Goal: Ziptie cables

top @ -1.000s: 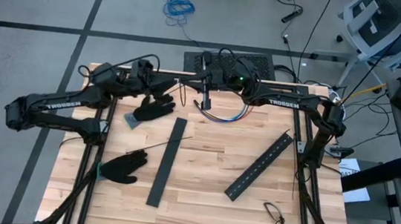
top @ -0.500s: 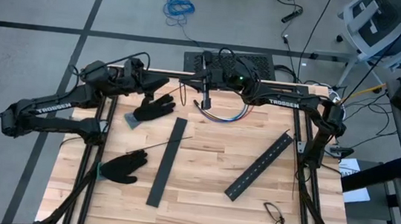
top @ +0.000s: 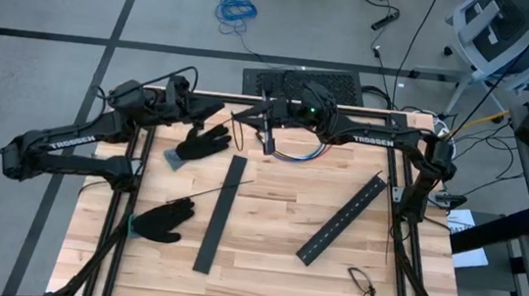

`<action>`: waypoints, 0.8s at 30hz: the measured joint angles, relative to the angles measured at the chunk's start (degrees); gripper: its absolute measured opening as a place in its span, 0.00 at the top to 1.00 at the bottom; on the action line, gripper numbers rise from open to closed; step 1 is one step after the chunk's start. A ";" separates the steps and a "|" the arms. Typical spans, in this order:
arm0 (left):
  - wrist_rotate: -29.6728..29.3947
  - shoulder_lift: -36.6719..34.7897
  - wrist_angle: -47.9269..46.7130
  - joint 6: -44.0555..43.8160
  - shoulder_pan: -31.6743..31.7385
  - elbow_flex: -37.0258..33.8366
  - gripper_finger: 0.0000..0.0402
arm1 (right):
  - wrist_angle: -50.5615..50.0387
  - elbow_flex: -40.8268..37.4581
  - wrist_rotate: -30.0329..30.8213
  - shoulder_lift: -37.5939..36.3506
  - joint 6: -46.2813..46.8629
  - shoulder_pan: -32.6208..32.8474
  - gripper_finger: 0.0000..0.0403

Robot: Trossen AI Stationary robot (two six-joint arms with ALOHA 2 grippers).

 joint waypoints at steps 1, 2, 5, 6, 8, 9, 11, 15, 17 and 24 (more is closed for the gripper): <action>-0.19 0.23 -0.05 0.04 0.02 0.00 0.72 | -0.04 0.00 0.04 0.00 0.52 0.21 1.00; -0.19 0.51 -0.16 -0.01 -0.11 0.00 0.72 | -0.30 0.00 0.13 0.00 0.78 0.34 1.00; -0.23 1.27 0.01 -0.04 -1.42 0.00 0.72 | -0.61 -0.02 0.11 0.00 1.53 0.68 1.00; -0.26 1.55 0.08 -0.05 -1.96 0.00 0.72 | -0.61 -0.02 0.12 0.00 1.76 0.73 1.00; -0.57 2.21 0.40 0.02 -2.69 0.00 0.72 | -0.59 -0.02 0.11 0.00 2.03 1.06 1.00; -0.83 2.53 1.18 0.00 -2.93 0.00 0.72 | -0.60 -0.02 0.12 0.00 2.03 1.07 1.00; -1.26 2.84 2.57 0.05 -3.53 0.00 0.72 | -0.61 -0.02 0.11 0.00 2.30 1.22 1.00; -2.32 3.54 4.45 1.28 -4.01 0.02 0.72 | -1.30 -0.02 0.21 0.00 2.45 1.44 1.00; -2.57 3.57 4.55 1.44 -3.96 0.02 0.72 | -1.32 -0.02 0.24 0.00 2.45 1.46 1.00; -2.20 3.54 4.34 2.11 -3.96 0.02 0.72 | -1.08 -0.02 0.39 0.00 2.31 1.31 1.00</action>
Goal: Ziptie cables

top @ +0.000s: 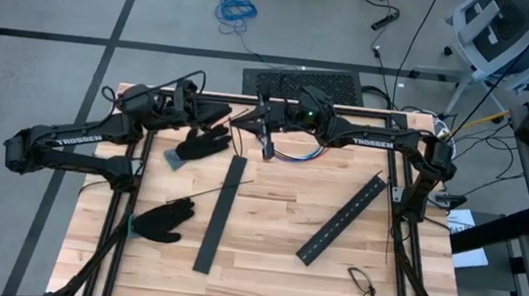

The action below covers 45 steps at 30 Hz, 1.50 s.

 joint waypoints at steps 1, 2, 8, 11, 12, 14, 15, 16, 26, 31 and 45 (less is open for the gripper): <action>0.09 -0.02 0.03 0.40 0.00 0.00 0.72 | 0.01 0.00 0.15 0.00 -0.03 0.00 1.00; 0.14 -0.02 0.01 0.46 -0.05 0.00 0.72 | 0.01 0.00 0.23 0.00 -0.03 0.00 1.00; 1.95 -0.02 0.03 0.46 -0.07 0.00 0.72 | -0.27 0.00 1.31 0.00 -0.06 -0.21 1.00; 2.28 -0.07 0.09 0.42 -0.07 0.00 0.72 | -0.72 0.00 1.36 0.00 -0.06 -0.42 1.00; 2.28 -0.17 0.07 0.42 -0.07 0.00 0.72 | -0.81 0.00 1.40 0.00 -0.06 -0.44 1.00; 2.27 -0.41 0.07 0.42 -0.07 -0.01 0.72 | -0.80 0.00 1.51 0.00 -0.06 -0.44 1.00; 2.28 -0.45 0.09 0.43 -0.07 0.00 0.72 | -0.82 0.00 1.51 -0.03 -0.06 -0.44 1.00; 2.28 -0.46 0.09 0.44 -0.07 -0.01 0.72 | -0.96 0.00 1.51 -0.05 -0.06 -0.44 1.00; 2.32 -0.67 0.09 0.46 -0.07 0.00 0.72 | -1.16 0.00 1.71 -0.09 -0.06 -0.42 1.00; 3.11 -0.68 0.07 0.53 -0.07 0.00 0.72 | -1.17 0.00 1.71 -0.09 -0.08 -0.42 1.00; 3.37 -0.68 -0.09 2.34 -0.07 0.00 0.78 | -0.63 0.00 1.71 -0.09 -0.08 -0.42 1.00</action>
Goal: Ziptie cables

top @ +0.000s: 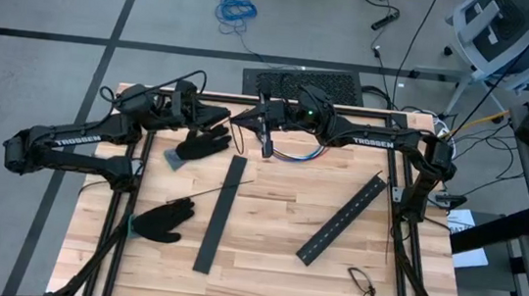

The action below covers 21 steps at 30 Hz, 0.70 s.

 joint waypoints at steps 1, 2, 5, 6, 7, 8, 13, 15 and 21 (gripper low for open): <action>0.00 0.00 -0.02 0.11 0.00 -0.01 0.80 | 0.16 0.00 0.00 0.00 0.00 0.00 1.00; 0.02 0.00 -0.02 0.16 0.00 0.00 0.83 | 0.34 0.00 0.00 0.00 0.00 0.00 1.00; 0.07 0.00 -0.14 1.25 0.00 0.00 0.91 | 0.46 0.00 0.85 0.00 0.01 0.00 1.00; 0.07 0.00 -0.20 1.54 0.00 0.00 0.93 | 0.49 0.00 1.04 0.00 0.01 0.00 1.00; 0.07 0.00 -0.15 1.59 0.00 0.00 0.96 | 0.59 0.00 1.08 0.00 0.02 0.00 1.00; 0.07 0.00 -0.07 1.61 0.00 -0.01 0.98 | 0.62 0.00 1.09 0.00 0.02 0.00 1.00; 0.14 -0.02 0.13 1.64 0.00 0.00 0.98 | 0.64 0.00 1.41 0.00 0.02 -0.02 1.00; 0.14 -0.02 0.15 1.64 0.00 -0.01 0.98 | 0.65 0.00 1.44 0.00 0.02 -0.02 1.00; -0.05 -0.02 0.36 1.64 0.00 0.00 0.98 | 0.77 0.00 1.40 0.00 0.02 -0.02 1.00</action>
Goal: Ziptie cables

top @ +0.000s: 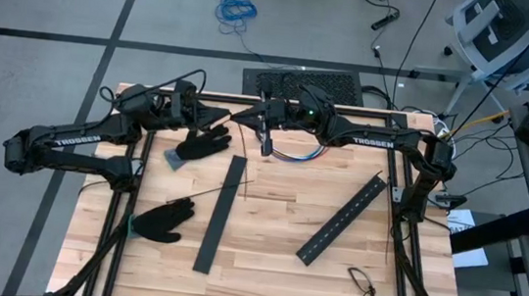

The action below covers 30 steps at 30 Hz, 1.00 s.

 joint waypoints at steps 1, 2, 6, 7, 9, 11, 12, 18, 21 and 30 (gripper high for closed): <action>-0.15 0.00 0.01 0.00 0.00 0.00 0.98 | 0.00 0.00 -0.02 0.00 0.00 0.00 1.00; -0.27 0.00 0.00 0.00 0.00 0.00 0.98 | 0.00 0.00 -0.02 0.00 0.00 0.02 1.00; -0.04 -0.09 1.07 1.25 0.00 0.00 0.98 | 0.02 0.00 -0.03 0.00 0.23 0.00 1.00; 0.28 -0.46 1.43 3.24 0.00 -0.02 0.98 | 0.01 0.00 0.03 0.00 0.25 0.00 1.00; 1.13 -1.86 0.68 8.60 0.00 0.00 0.98 | 0.23 0.00 1.37 0.00 0.18 -0.15 1.00; 1.69 -3.77 -2.27 13.59 0.01 0.01 0.98 | 1.21 0.00 2.92 0.00 0.81 -0.66 1.00; 1.75 -4.94 -5.16 16.45 0.05 0.02 0.98 | 1.92 0.00 3.87 0.00 1.92 -1.01 1.00; 1.56 -12.65 -26.00 45.65 -1.35 0.02 0.98 | 7.93 1.27 5.45 0.03 14.85 -3.80 1.00; -1.63 -12.81 -28.96 61.37 -2.89 0.09 0.98 | 7.75 4.50 8.10 0.04 22.34 -4.42 1.00; -3.42 -8.30 -31.53 109.03 -7.93 0.07 0.98 | -4.90 12.22 15.78 0.02 44.18 -4.40 1.00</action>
